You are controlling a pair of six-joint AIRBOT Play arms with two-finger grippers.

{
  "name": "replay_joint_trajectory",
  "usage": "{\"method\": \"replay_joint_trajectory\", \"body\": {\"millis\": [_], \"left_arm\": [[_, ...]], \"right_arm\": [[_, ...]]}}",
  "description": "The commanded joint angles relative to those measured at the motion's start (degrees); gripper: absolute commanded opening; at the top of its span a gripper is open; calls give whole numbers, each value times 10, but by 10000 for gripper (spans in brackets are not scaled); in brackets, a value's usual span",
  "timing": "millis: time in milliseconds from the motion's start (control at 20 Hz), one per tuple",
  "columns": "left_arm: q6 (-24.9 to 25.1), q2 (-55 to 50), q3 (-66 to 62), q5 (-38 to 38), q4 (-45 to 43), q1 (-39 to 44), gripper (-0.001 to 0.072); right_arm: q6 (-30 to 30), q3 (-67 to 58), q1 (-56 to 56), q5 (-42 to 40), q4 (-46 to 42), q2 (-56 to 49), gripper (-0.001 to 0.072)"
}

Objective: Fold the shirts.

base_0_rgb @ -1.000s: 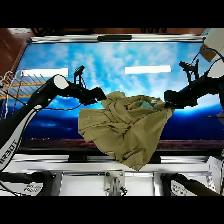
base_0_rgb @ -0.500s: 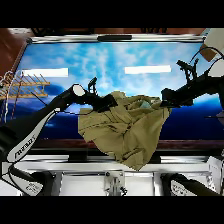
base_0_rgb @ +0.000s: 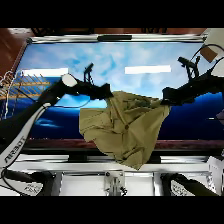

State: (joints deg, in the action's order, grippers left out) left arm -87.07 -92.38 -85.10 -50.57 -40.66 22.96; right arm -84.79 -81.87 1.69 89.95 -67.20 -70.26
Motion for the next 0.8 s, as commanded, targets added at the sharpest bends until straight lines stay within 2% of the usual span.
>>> {"method": "replay_joint_trajectory", "body": {"millis": [0, 100, 200, 250, 300, 350, 400, 450, 550, 650, 750], "left_arm": [[25, 98, -76, 64, -33, -62, 41], [25, 154, -135, 144, -33, -101, 41], [29, 204, -193, 216, -34, -133, 41], [50, 228, -214, 234, -35, -145, 40], [71, 252, -226, 234, -42, -155, 40], [68, 277, -227, 220, -65, -163, 40], [68, 298, -227, 178, -91, -170, 40], [43, 312, -227, 117, -127, -173, 40], [-70, 322, -222, -49, -253, -170, 40], [-116, 322, -185, -197, -378, -150, 40], [-136, 326, -96, -247, -422, -123, 40]], "right_arm": [[14, -79, 0, -119, -8, 13, 53], [15, -168, 0, -277, 20, 13, 53], [16, -249, 0, -462, 87, 13, 53], [33, -282, 0, -530, 122, 13, 53], [61, -311, 0, -555, 144, 13, 53], [85, -331, 0, -547, 148, 16, 53], [106, -342, 0, -507, 145, 23, 53], [116, -341, 0, -441, 138, 31, 53], [115, -339, 0, -248, 106, 31, 53], [103, -304, 0, -81, 75, 28, 53], [102, -232, 0, 11, 53, 28, 53]]}}
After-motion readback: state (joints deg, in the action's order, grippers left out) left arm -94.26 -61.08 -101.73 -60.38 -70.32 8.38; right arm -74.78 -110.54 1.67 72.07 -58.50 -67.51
